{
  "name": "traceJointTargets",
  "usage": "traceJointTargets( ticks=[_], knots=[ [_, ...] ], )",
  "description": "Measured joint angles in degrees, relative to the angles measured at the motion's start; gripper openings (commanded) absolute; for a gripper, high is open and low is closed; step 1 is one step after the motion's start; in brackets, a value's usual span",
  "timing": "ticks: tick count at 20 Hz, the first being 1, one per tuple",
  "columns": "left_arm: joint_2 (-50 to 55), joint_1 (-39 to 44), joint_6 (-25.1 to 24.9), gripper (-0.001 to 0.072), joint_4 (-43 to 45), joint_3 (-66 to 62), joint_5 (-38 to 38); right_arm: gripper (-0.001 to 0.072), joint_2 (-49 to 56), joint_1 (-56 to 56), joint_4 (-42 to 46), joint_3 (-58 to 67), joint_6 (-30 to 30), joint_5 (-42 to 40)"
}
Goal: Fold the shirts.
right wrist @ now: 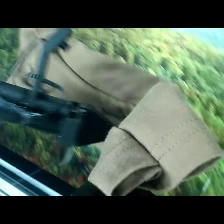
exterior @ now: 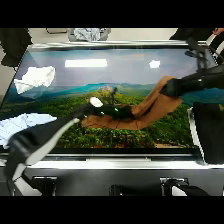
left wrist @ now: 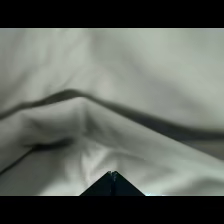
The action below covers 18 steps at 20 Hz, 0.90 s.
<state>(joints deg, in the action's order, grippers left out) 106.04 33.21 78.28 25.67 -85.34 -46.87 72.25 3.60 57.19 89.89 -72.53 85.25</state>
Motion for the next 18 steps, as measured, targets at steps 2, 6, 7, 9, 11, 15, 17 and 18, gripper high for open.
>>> traceJointTargets(
  ticks=[2, 6, 7, 9, 11, 15, 17, 18],
  knots=[
    [-7.06, -6.12, -0.07, 0.0033, 5.46, 2.73, -2.19, 0.0048, 2.64, -4.63, -2.58, 0.00, -0.39, -4.00],
    [-23.39, -21.97, 0.13, 0.0034, 13.33, 8.31, -6.27, 0.0048, 10.32, -15.41, -8.02, 0.00, -1.60, -14.01],
    [-27.36, -26.08, 0.15, 0.0034, 14.49, 9.42, -7.08, 0.0048, 12.79, -18.21, -9.79, 0.00, -1.79, -16.83],
    [-33.92, -32.83, 0.17, 0.0034, 15.80, 11.13, -9.18, 0.0050, 17.73, -23.19, -12.98, -0.02, -2.21, -22.12],
    [-39.85, -38.23, 0.39, 0.0034, 16.70, 12.28, -10.54, 0.0488, 22.73, -27.74, -16.37, -0.02, -2.69, -27.69],
    [-47.12, -42.82, 0.63, 0.0035, 17.51, 13.27, -12.81, 0.0705, 29.40, -32.35, -21.40, 0.04, -1.68, -35.28],
    [-48.94, -43.56, 0.63, 0.0035, 17.44, 13.40, -13.70, 0.0706, 29.42, -30.77, -21.40, 0.09, 0.37, -34.71],
    [-49.42, -43.87, 0.63, 0.0035, 17.55, 13.49, -14.08, 0.0706, 28.61, -29.03, -19.98, 0.09, 1.25, -33.09]
  ],
)
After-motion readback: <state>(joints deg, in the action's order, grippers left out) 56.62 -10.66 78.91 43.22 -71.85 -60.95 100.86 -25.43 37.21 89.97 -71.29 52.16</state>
